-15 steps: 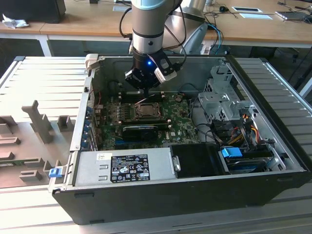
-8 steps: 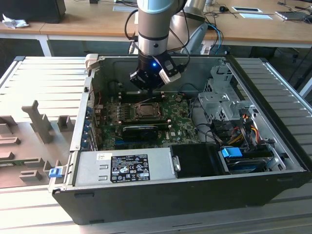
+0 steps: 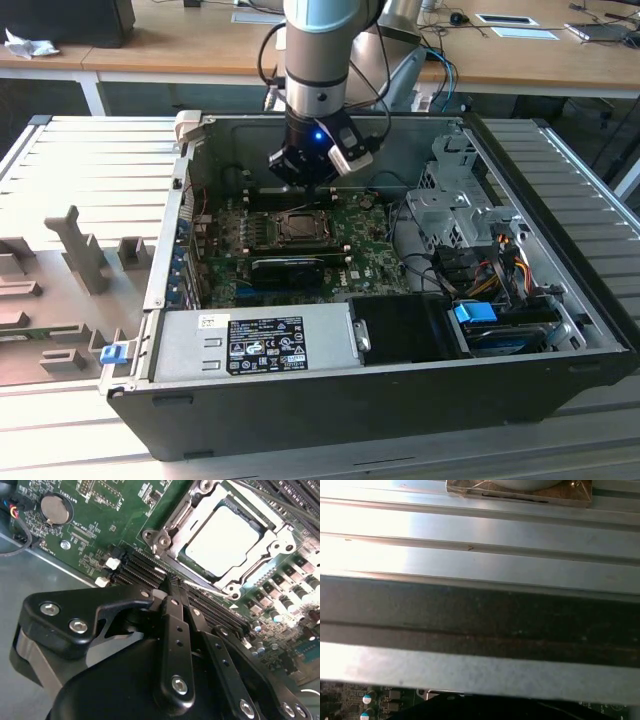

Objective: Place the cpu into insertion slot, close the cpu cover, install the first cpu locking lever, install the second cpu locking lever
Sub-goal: 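Install the first cpu locking lever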

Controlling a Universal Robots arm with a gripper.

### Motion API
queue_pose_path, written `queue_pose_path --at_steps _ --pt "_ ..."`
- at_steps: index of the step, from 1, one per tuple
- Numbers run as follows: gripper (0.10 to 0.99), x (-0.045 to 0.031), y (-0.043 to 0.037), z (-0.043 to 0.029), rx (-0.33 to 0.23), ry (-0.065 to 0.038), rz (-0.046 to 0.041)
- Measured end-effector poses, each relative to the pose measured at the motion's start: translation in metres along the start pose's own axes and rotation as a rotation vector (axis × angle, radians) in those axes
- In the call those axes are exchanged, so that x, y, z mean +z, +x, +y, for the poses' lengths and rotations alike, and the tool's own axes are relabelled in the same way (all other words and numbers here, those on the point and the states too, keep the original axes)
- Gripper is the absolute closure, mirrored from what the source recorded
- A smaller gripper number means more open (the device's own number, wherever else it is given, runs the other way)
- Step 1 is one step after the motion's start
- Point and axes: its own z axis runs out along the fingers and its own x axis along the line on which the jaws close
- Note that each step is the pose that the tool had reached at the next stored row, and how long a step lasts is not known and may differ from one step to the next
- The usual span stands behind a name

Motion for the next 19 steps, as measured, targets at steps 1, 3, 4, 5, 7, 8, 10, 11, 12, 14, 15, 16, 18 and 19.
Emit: queue_pose_path --at_steps 1,3,4,5,7,8,10,11,12,14,15,16,18,19 --pt "0.980 0.0006 -0.0001 -0.0001 0.001 0.000 -0.0001" --pt "0.980 0.0024 -0.0003 -0.0003 0.002 0.000 -0.0002" --pt "0.980 0.0038 -0.0008 -0.0005 0.003 0.000 -0.0002" --pt "0.980 0.0049 -0.0014 -0.0006 0.004 0.000 -0.0003" --pt "0.980 0.0084 -0.0036 -0.0011 0.006 0.000 -0.0006" --pt "0.980 0.0094 -0.0040 -0.0012 0.007 0.000 -0.0007" --pt "0.980 0.0106 -0.0041 -0.0013 0.009 0.000 -0.0009" --pt "0.980 0.0112 -0.0042 -0.0014 0.010 0.001 -0.0009" --pt "0.980 0.0115 -0.0042 -0.0014 0.011 0.001 -0.0010" --pt "0.980 0.0119 -0.0043 -0.0015 0.013 0.003 -0.0010" --pt "0.980 0.0121 -0.0043 -0.0015 0.015 0.005 -0.0010" --pt "0.980 0.0124 -0.0043 -0.0016 0.018 0.009 -0.0011" --pt "0.980 0.0128 -0.0043 -0.0016 0.022 0.012 -0.0013" --pt "0.980 0.0129 -0.0043 -0.0016 0.023 0.013 -0.0014"
